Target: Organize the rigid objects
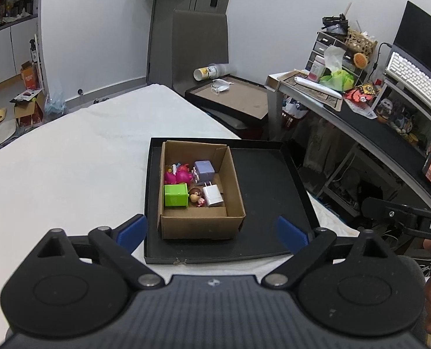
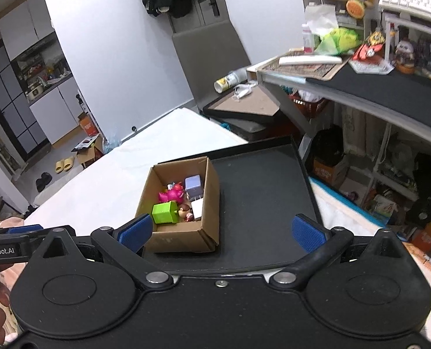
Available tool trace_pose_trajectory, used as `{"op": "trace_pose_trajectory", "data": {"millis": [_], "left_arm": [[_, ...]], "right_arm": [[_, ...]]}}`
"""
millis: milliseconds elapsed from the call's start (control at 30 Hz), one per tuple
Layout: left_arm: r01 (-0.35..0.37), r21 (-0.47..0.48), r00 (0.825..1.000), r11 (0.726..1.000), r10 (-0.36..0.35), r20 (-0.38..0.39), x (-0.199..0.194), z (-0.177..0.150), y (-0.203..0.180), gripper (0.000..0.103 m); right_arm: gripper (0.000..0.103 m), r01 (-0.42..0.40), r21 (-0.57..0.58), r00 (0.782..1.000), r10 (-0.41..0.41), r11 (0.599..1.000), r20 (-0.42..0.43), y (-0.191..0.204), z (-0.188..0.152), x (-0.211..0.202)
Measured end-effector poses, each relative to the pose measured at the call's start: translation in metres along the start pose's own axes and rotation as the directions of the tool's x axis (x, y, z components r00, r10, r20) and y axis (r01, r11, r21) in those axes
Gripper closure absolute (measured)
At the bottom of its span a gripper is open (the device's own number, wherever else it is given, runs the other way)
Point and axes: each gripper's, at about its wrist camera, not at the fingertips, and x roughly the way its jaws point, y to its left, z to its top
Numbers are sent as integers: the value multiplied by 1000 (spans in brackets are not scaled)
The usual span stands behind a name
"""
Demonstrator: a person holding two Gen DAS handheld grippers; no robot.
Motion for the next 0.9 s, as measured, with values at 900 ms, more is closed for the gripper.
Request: {"op": "trace_pose_trajectory", "data": {"millis": [900], "left_arm": [[34,25,997,999,-35,74,-73,-33,-25,3]], "right_arm": [[0,12,-15,998,-11,1000,61,4,-22,-69]]}}
